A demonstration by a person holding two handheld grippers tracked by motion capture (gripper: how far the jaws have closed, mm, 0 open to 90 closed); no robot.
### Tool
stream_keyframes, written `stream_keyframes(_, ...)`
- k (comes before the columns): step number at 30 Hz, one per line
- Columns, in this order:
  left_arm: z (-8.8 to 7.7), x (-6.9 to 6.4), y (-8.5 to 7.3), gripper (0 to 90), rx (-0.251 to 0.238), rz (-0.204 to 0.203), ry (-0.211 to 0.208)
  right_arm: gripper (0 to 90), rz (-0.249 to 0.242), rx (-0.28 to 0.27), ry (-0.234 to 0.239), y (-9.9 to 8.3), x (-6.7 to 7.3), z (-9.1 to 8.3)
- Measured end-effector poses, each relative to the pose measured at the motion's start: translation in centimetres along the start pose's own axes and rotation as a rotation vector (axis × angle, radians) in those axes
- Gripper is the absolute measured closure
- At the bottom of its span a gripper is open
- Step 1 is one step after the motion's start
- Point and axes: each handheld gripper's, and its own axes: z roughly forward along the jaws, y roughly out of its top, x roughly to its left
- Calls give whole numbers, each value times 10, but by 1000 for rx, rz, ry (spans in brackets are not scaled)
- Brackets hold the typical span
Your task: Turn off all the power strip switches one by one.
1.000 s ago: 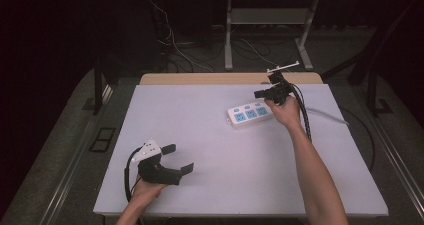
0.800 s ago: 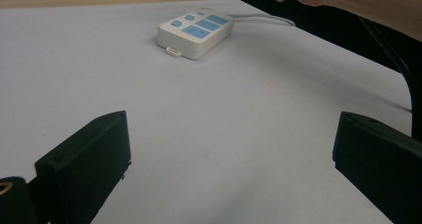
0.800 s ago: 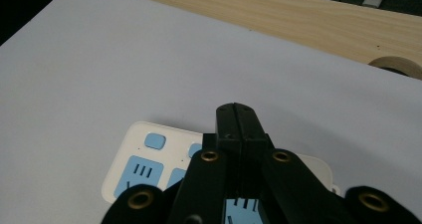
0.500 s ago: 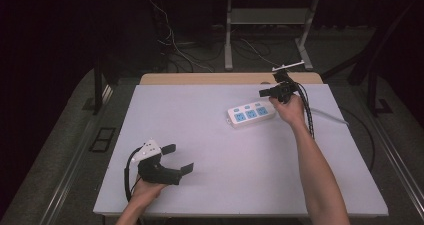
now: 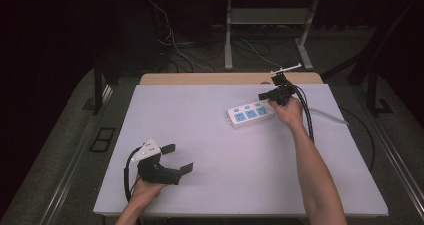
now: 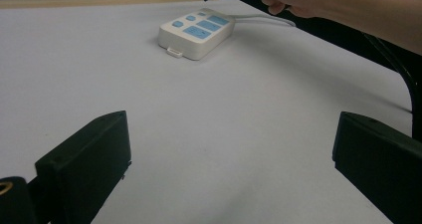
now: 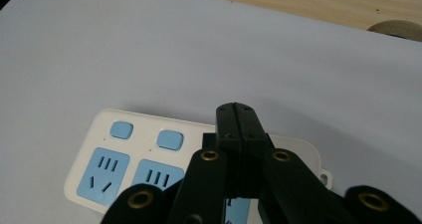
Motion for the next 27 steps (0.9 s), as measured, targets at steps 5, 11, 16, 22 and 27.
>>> stream_keyframes(5, 0, 0, 0, 1, 1, 1, 1, 900, 2, 13, 2, -2, 0, 4)
stream_keyframes(11, 0, 0, 0, 1, 0, 0, 2, 900, 5, 27, 6, -6, -1, 10)
stream_keyframes(16, 0, 0, 0, 1, 1, 0, 1, 900, 11, 35, 9, -9, -1, 14)
stream_keyframes(22, 0, 0, 0, 2, 2, 1, 2, 900, 10, 29, 10, -10, -1, 15)
stream_keyframes(27, 0, -1, 0, 2, 4, 3, 1, 900, -8, 29, -2, -10, 1, 15)
